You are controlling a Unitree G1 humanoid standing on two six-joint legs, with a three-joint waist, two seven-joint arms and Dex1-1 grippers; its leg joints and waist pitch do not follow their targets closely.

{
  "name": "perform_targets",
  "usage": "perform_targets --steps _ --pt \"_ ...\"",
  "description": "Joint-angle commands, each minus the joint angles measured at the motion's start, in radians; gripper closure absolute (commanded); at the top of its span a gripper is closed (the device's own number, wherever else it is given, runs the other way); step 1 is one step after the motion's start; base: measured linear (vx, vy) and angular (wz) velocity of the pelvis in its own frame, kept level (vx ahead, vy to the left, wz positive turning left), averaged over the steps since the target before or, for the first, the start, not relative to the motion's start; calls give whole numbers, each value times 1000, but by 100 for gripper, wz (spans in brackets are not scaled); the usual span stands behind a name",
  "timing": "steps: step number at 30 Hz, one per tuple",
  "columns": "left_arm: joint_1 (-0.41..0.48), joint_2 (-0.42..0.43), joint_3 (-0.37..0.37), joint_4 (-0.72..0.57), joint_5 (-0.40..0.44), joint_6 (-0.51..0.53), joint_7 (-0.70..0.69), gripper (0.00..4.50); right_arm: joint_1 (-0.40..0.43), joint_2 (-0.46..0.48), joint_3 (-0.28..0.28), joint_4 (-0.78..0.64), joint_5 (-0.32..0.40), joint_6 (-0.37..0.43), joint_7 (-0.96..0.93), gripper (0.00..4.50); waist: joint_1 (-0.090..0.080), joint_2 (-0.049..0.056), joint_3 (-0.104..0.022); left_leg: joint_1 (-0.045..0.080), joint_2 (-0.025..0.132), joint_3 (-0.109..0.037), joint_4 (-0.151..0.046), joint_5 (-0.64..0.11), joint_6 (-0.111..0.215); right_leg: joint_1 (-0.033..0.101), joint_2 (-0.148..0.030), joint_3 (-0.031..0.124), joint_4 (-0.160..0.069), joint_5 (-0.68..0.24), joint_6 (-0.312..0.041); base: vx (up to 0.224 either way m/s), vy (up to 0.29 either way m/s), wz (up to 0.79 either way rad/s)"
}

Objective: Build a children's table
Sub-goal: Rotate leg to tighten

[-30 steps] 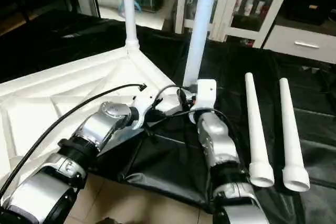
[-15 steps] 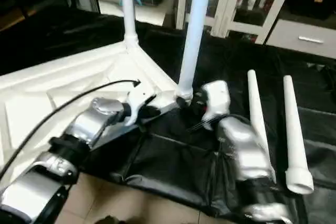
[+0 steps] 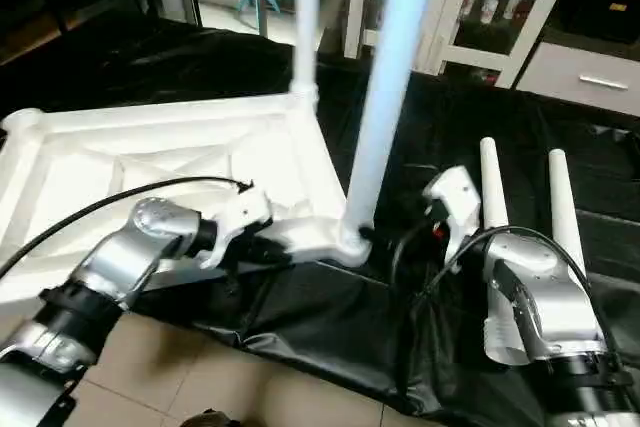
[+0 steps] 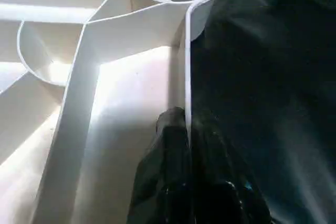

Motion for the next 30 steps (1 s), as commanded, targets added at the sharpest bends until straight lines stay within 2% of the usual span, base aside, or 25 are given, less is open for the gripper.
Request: perform_targets --steps 1,4,9,14,19,21,24,25,26,30 --pt "0 -3 -22 -32 -14 3 -36 450 -3 -10 23 -16 -9 -2 23 2 -1 -10 -69 17 68 -29 -69 -172 72 49 -78 58 -63 -175 -226 0 0 0" --pt "2 10 -31 -44 -14 5 -53 450 -36 10 61 18 -34 -22 47 2 -2 -9 -71 16 67 -30 -68 -165 65 50 -79 58 -62 -178 -224 0 0 0" --pt "3 14 -33 -59 -18 17 -63 450 -77 24 90 64 -52 -50 73 2 -1 -8 -73 18 67 -28 -65 -147 69 49 -77 59 -55 -136 -241 0 0 0" --pt "2 18 -35 -67 -21 24 -68 450 -114 38 93 109 -43 -72 105 54 0 -11 -73 17 66 -28 -64 -151 69 51 -78 58 -55 -142 -243 0 0 0" --pt "5 24 -34 -73 -23 29 -72 450 -120 28 94 125 -41 -84 137 82 1 -11 -75 16 66 -28 -62 -136 75 52 -77 58 -51 -126 -245 0 0 0" --pt "8 29 -33 -76 -23 30 -76 450 -119 19 92 128 -39 -87 153 111 1 -10 -74 15 66 -28 -61 -134 80 52 -76 57 -51 -126 -245 0 0 0" --pt "10 31 -33 -78 -24 31 -78 450 -120 15 88 135 -40 -93 164 121 1 -10 -74 17 66 -28 -62 -143 77 51 -77 57 -53 -141 -244 0 0 0" --pt "11 32 -34 -79 -24 33 -79 450 -121 11 87 139 -41 -97 171 131 2 -6 -74 17 66 -29 -62 -145 75 51 -77 57 -53 -145 -244 0 0 0" --pt "12 33 -35 -80 -24 34 -80 450 -122 6 86 144 -42 -101 178 159 1 -9 -73 16 66 -29 -62 -155 71 52 -77 57 -54 -153 -242 0 0 0" --pt "12 34 -37 -81 -26 37 -82 450 -129 -1 85 159 -46 -112 192 169 1 -8 -74 16 66 -29 -61 -154 70 52 -76 57 -53 -146 -244 0 0 0"
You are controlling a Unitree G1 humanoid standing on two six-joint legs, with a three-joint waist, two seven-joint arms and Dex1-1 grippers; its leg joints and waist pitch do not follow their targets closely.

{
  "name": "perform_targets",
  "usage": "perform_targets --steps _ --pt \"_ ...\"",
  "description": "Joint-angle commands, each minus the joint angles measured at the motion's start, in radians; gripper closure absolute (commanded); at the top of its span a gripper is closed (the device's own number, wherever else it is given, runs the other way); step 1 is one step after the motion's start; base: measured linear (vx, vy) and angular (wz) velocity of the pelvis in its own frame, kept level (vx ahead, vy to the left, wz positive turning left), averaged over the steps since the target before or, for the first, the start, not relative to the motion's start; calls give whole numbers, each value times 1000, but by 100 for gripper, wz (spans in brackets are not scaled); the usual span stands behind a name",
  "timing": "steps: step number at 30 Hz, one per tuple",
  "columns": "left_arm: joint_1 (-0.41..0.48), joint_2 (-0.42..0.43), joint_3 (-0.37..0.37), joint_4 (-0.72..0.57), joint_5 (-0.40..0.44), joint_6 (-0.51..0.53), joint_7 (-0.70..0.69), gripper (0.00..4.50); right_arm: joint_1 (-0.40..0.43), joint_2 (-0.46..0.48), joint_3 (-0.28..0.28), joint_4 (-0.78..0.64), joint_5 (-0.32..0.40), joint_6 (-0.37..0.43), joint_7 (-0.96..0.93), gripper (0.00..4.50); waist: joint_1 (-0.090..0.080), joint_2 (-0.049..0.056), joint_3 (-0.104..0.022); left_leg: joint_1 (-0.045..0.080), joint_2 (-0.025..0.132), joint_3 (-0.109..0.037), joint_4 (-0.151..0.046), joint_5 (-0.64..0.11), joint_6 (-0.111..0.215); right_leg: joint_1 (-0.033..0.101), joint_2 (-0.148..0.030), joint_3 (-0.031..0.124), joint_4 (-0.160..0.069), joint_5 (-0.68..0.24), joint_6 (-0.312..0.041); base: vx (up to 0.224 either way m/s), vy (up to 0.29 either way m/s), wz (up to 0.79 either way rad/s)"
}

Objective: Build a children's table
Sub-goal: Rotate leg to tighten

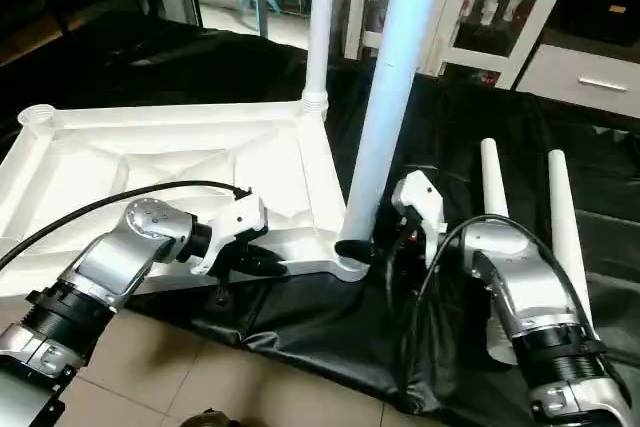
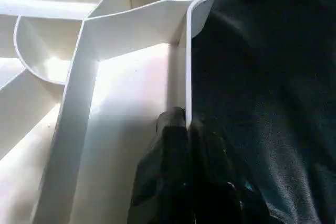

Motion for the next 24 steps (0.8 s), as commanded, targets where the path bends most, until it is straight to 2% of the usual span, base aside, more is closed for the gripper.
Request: perform_targets --steps 1,4,7,16,18,20,22,23,24 --pt "1 -4 -20 -35 -21 3 -31 450 -19 -13 -11 16 -5 -15 11 199 0 -8 -74 16 65 -29 -67 -154 71 52 -75 57 -59 -145 -245 0 0 0" --pt "-3 -4 -21 -28 -18 1 -33 450 -27 -13 -10 25 -6 -17 23 211 0 -7 -72 16 66 -29 -67 -176 65 52 -77 57 -62 -176 -242 0 0 0" --pt "-5 -3 -22 -26 -17 0 -34 450 -32 -10 -8 33 -7 -21 27 249 0 -7 -72 17 65 -30 -67 -183 60 51 -76 57 -63 -185 -239 0 0 0" --pt "-10 -4 -22 -17 -15 -4 -35 450 -26 5 -2 42 -7 -25 32 259 0 -5 -73 16 65 -30 -67 -185 59 51 -75 57 -62 -178 -241 0 0 0" --pt "-12 -11 -17 -13 -11 -4 -14 450 -29 20 -15 57 -7 7 -15 259 -2 -6 -73 16 64 -30 -67 -187 57 51 -75 57 -62 -183 -242 0 0 0" --pt "-20 -30 -7 0 -3 5 27 450 -29 44 -19 90 -42 17 -109 259 -4 -5 -71 17 65 -31 -69 -202 50 49 -76 57 -65 -206 -236 0 0 0" --pt "-24 -40 -1 8 0 10 48 450 -29 54 -18 104 -60 17 -147 260 -9 -7 -67 18 62 -32 -72 -231 31 48 -76 57 -74 -265 -220 0 0 0" --pt "-32 -54 5 21 4 18 75 450 -27 70 -20 120 -73 26 -195 260 -10 -10 -68 18 62 -32 -71 -235 26 49 -77 57 -75 -279 -214 0 0 0" --pt "-47 -80 15 49 15 21 126 450 -27 109 -36 152 -88 45 -295 260 -12 -9 -66 20 61 -32 -72 -242 19 46 -77 57 -78 -306 -203 0 0 0"
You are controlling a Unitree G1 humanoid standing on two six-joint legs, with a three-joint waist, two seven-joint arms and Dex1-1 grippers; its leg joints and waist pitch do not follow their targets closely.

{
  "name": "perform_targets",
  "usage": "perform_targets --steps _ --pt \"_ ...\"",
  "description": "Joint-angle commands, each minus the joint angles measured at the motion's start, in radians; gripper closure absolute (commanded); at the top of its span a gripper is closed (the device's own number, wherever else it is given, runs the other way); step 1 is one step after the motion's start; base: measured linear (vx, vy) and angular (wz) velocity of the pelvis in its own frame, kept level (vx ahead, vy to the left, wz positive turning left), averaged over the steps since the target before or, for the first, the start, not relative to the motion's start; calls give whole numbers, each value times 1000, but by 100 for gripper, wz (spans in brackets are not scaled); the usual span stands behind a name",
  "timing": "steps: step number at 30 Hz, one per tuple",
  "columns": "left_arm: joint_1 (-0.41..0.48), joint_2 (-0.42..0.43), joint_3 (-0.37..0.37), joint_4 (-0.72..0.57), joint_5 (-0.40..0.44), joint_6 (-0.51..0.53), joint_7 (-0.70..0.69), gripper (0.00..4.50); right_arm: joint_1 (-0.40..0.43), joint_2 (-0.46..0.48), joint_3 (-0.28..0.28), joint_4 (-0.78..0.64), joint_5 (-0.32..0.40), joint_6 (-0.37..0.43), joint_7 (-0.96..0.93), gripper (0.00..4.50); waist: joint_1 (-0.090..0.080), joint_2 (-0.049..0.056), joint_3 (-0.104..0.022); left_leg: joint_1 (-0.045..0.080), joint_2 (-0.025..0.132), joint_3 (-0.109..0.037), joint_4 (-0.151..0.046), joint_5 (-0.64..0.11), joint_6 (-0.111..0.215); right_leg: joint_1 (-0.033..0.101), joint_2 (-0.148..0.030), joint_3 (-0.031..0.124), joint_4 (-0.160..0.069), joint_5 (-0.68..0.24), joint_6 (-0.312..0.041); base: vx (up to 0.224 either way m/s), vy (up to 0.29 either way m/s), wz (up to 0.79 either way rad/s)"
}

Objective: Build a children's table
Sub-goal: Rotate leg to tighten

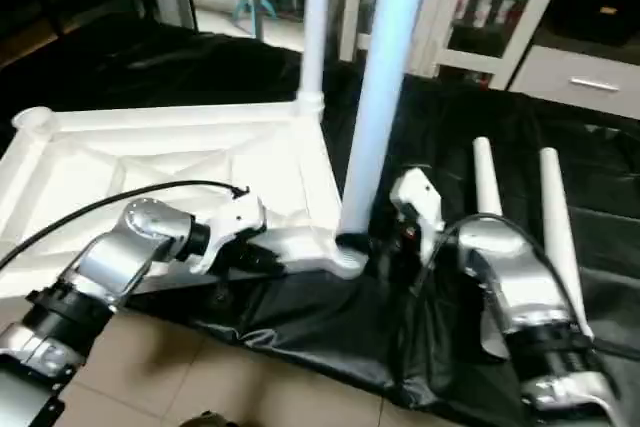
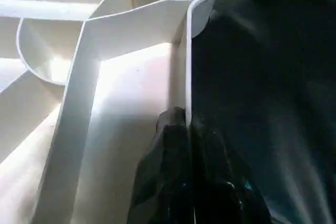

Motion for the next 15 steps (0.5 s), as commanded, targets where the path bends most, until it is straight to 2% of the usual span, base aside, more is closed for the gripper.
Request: perform_targets --steps 1,2,3,5,6,7,8,9,10,11,13,14,15 --pt "-29 -32 2 1 -6 7 24 450 3 23 -12 72 -52 48 -132 261 -3 -6 -64 16 58 -34 -78 -258 10 44 -78 54 -89 -334 -193 0 0 0" --pt "-37 -46 9 17 0 8 54 450 2 46 -24 86 -54 56 -184 261 -5 -8 -65 15 59 -35 -78 -259 8 46 -77 54 -89 -339 -186 0 0 0" --pt "-54 -69 21 44 7 10 102 450 0 84 -44 104 -57 62 -267 261 -8 -7 -64 16 58 -33 -79 -264 4 40 -76 56 -91 -345 -179 0 0 0" --pt "-100 -123 50 113 19 11 210 450 -7 168 -84 146 -75 61 -463 261 -13 -7 -65 18 56 -34 -79 -278 -9 37 -77 54 -95 -364 -172 0 0 0" --pt "-101 -124 51 114 19 11 212 450 -7 169 -84 147 -76 61 -466 261 -14 -8 -65 18 56 -36 -80 -279 -13 37 -77 53 -96 -370 -166 0 0 0" --pt "-138 -161 68 162 27 5 289 450 -26 227 -103 198 -109 42 -634 261 -15 -5 -66 18 55 -37 -80 -285 -14 40 -77 52 -97 -378 -158 0 0 0" --pt "-156 -177 71 183 33 -2 321 450 -37 257 -109 225 -124 27 -712 261 -20 -3 -63 21 54 -36 -82 -300 -24 29 -76 53 -102 -393 -155 0 0 0" --pt "-177 -198 75 208 40 -11 360 450 -53 298 -114 259 -143 6 -807 261 -24 -1 -66 19 54 -40 -84 -314 -37 34 -76 50 -101 -406 -148 0 0 0" --pt "-184 -205 77 216 42 -14 373 450 -58 311 -115 270 -149 -1 -837 261 -25 -1 -67 16 54 -42 -85 -311 -41 37 -77 50 -99 -396 -146 0 0 0" --pt "-205 -229 78 243 52 -33 413 450 -83 361 -111 312 -168 -22 -930 262 -26 3 -66 20 53 -42 -86 -329 -45 33 -76 51 -101 -387 -140 0 0 0" --pt "-217 -242 79 259 58 -46 433 450 -98 387 -109 335 -180 -31 -976 262 -27 2 -66 21 52 -41 -85 -336 -42 31 -75 52 -102 -379 -141 0 0 0" --pt "-240 -265 81 287 63 -65 463 450 -132 434 -83 379 -219 -57 -1045 262 -30 3 -66 19 51 -41 -86 -337 -43 30 -75 52 -101 -368 -146 0 0 0" --pt "-250 -273 83 299 65 -72 472 450 -147 452 -69 394 -238 -70 -1060 262 -31 3 -68 21 51 -39 -86 -336 -45 28 -73 53 -99 -353 -148 0 0 0"
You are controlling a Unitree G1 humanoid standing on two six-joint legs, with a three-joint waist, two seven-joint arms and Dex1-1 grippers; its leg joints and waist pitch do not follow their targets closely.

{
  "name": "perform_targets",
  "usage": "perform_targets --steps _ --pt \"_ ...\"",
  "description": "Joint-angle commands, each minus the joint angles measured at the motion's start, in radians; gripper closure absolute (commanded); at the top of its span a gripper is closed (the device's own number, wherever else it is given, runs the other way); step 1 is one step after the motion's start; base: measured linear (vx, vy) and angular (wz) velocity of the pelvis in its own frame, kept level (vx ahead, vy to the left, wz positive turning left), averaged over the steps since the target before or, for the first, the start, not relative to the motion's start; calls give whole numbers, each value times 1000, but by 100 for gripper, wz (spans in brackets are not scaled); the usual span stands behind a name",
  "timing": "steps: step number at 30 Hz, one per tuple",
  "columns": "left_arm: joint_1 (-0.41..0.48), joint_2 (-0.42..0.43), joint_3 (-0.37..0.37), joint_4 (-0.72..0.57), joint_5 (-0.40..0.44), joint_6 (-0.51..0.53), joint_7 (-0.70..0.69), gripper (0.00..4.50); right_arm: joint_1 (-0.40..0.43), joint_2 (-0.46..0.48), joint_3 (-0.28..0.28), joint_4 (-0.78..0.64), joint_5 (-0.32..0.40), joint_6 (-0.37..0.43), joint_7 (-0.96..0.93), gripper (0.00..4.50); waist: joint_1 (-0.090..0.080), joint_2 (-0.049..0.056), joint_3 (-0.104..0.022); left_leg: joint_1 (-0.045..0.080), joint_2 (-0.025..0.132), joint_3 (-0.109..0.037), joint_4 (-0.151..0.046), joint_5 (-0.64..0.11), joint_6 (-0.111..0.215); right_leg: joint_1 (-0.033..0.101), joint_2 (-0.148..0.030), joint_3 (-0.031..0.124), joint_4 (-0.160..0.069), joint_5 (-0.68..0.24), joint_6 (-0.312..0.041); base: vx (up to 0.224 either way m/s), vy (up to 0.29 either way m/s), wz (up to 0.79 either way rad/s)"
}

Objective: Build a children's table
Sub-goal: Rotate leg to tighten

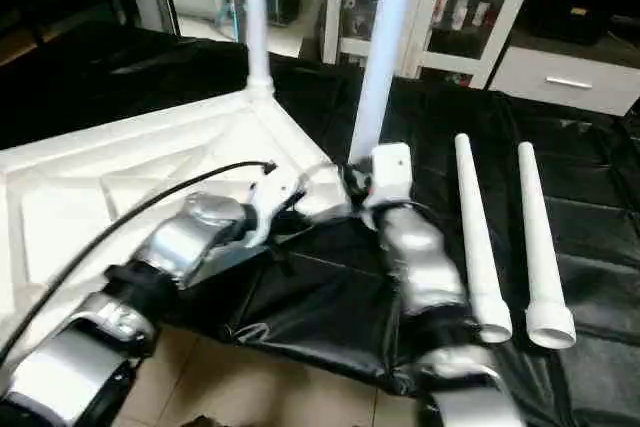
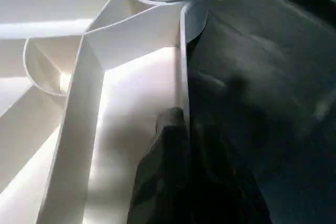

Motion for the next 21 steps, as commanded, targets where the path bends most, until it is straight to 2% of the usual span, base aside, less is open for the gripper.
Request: perform_targets --steps 1,2,6,9,13,14,16,19,20,21 --pt "-70 -22 23 -33 1 -66 27 450 30 22 36 113 -48 35 -48 262 -1 5 -66 21 52 -36 -86 -332 -36 34 -73 55 -95 -324 -152 0 0 0" --pt "-76 -24 26 -22 1 -75 33 450 19 36 36 116 -39 18 -27 262 1 6 -66 15 52 -35 -86 -314 -26 39 -74 57 -91 -284 -157 0 0 0" --pt "-86 -21 29 10 1 -94 43 450 18 52 31 120 -20 -29 3 262 6 6 -70 13 53 -31 -84 -261 -3 44 -72 57 -78 -184 -183 0 0 0" --pt "-86 -13 32 22 1 -104 39 450 22 65 18 125 -3 -57 29 262 7 7 -69 14 54 -30 -84 -263 6 44 -73 58 -78 -178 -196 0 0 0" --pt "-89 -10 35 37 2 -113 31 450 19 67 6 123 12 -101 67 262 6 8 -65 17 56 -31 -87 -304 -2 43 -75 58 -86 -240 -189 0 0 0" --pt "-88 -8 35 38 3 -115 26 450 25 60 1 94 32 -116 107 206 6 9 -65 17 56 -31 -87 -305 -3 43 -75 58 -86 -243 -188 0 0 0" --pt "-86 -6 35 36 3 -116 23 450 30 51 -6 69 42 -119 117 192 7 8 -66 15 57 -31 -88 -299 3 44 -74 59 -84 -230 -188 0 0 0" --pt "-80 2 34 33 1 -122 12 450 59 14 -18 -25 75 -101 172 157 8 6 -70 9 57 -31 -85 -250 22 50 -74 59 -76 -164 -202 0 0 0" --pt "-77 6 34 32 0 -125 7 450 76 -3 -24 -69 90 -87 198 145 11 4 -69 8 57 -30 -83 -222 37 53 -72 59 -74 -131 -207 0 0 0" --pt "-75 9 33 32 0 -127 3 450 92 -17 -26 -105 102 -71 222 145 12 6 -72 8 58 -30 -80 -198 52 54 -73 59 -68 -98 -217 0 0 0"
